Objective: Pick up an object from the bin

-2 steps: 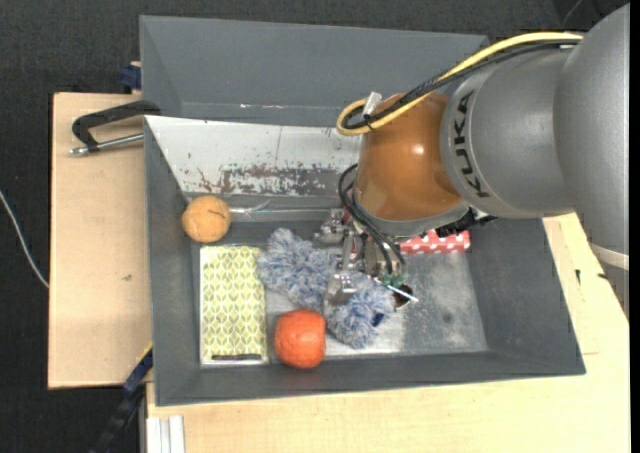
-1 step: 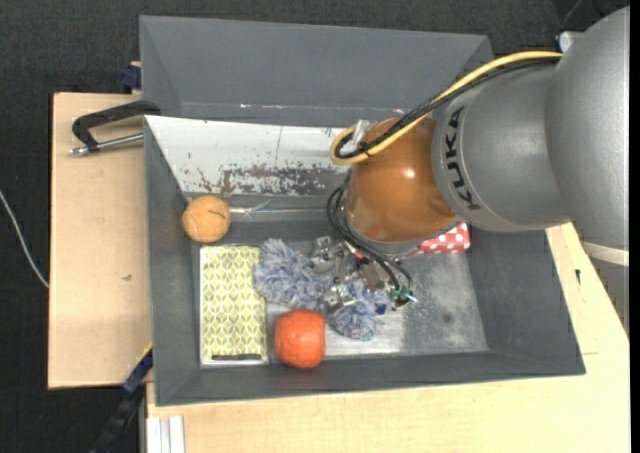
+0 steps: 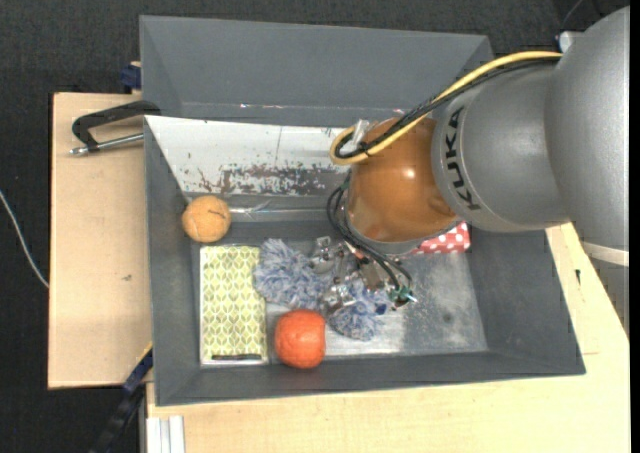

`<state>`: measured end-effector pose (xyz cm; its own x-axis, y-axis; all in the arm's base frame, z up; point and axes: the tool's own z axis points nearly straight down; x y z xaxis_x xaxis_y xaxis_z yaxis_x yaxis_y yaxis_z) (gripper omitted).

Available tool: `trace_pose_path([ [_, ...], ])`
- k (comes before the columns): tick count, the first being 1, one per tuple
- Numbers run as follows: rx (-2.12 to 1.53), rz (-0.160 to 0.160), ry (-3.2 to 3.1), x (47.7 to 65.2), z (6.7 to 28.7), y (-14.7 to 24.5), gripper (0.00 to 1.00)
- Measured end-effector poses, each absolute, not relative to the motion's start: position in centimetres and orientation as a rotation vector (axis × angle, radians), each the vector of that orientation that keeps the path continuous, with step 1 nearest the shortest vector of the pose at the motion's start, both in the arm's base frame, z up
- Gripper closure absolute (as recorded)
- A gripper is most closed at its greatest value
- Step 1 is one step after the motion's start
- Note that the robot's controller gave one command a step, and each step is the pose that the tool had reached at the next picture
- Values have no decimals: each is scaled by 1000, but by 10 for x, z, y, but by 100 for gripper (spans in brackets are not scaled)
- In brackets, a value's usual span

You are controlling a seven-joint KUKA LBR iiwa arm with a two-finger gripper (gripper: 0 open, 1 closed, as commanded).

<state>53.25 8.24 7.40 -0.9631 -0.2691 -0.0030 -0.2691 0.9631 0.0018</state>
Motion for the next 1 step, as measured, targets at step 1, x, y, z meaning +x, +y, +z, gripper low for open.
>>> trace_pose_path([
  [1,-446,2,3103,555,286,68,100],
])
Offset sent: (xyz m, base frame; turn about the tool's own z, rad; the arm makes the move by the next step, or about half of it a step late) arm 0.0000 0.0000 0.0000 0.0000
